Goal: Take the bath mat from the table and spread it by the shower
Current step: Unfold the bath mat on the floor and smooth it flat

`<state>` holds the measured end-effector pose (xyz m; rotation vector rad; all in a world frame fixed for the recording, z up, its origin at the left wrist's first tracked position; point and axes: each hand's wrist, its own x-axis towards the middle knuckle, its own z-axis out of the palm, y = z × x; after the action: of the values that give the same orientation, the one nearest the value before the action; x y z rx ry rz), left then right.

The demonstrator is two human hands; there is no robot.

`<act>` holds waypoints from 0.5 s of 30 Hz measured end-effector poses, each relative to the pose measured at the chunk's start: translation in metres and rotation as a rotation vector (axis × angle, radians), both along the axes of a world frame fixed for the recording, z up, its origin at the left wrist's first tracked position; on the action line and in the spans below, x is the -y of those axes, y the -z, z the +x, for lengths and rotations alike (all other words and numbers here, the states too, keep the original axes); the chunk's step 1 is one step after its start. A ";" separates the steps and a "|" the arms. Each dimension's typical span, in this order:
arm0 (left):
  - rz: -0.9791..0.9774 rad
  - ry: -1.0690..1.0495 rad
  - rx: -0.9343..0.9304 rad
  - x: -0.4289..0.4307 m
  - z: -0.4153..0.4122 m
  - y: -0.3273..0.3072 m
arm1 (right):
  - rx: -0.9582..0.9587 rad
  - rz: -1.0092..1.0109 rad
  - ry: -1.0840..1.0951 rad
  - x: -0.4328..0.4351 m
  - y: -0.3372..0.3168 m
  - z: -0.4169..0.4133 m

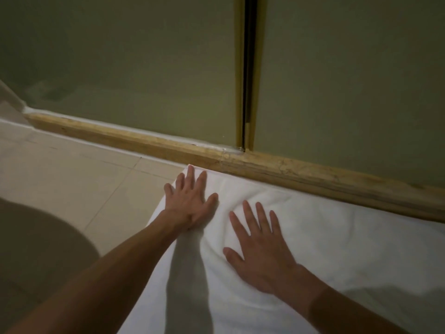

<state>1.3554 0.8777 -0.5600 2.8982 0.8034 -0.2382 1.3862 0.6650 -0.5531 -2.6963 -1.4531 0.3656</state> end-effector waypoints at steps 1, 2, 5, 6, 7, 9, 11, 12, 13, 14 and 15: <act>-0.014 -0.011 0.009 0.002 0.002 -0.003 | -0.032 -0.001 -0.015 0.002 -0.002 0.003; -0.026 -0.022 0.022 0.004 0.003 -0.005 | -0.078 0.001 -0.024 0.006 -0.006 0.007; -0.042 0.029 0.066 0.028 0.003 -0.008 | -0.148 -0.001 -0.033 0.033 -0.017 0.017; -0.052 0.071 0.085 0.042 0.003 -0.008 | -0.132 -0.013 -0.035 0.045 -0.020 0.019; -0.059 0.116 0.105 0.058 0.004 -0.009 | -0.114 -0.032 -0.030 0.058 -0.024 0.022; -0.073 0.199 0.136 0.095 0.005 -0.012 | -0.096 -0.070 0.003 0.084 -0.030 0.028; -0.090 0.281 0.144 0.132 0.009 -0.014 | -0.078 -0.087 0.039 0.108 -0.038 0.033; -0.095 0.318 0.142 0.149 0.010 -0.015 | -0.067 -0.095 0.059 0.120 -0.042 0.036; -0.097 0.350 0.137 0.167 0.011 -0.016 | -0.059 -0.104 0.085 0.133 -0.046 0.037; -0.097 0.378 0.130 0.183 0.013 -0.016 | -0.055 -0.110 0.119 0.145 -0.049 0.038; -0.095 0.400 0.124 0.199 0.015 -0.016 | -0.050 -0.112 0.157 0.159 -0.051 0.038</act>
<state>1.3701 0.6790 -0.5441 2.9188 0.1816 -0.1268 1.4247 0.5056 -0.5020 -2.8420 -1.2331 0.5137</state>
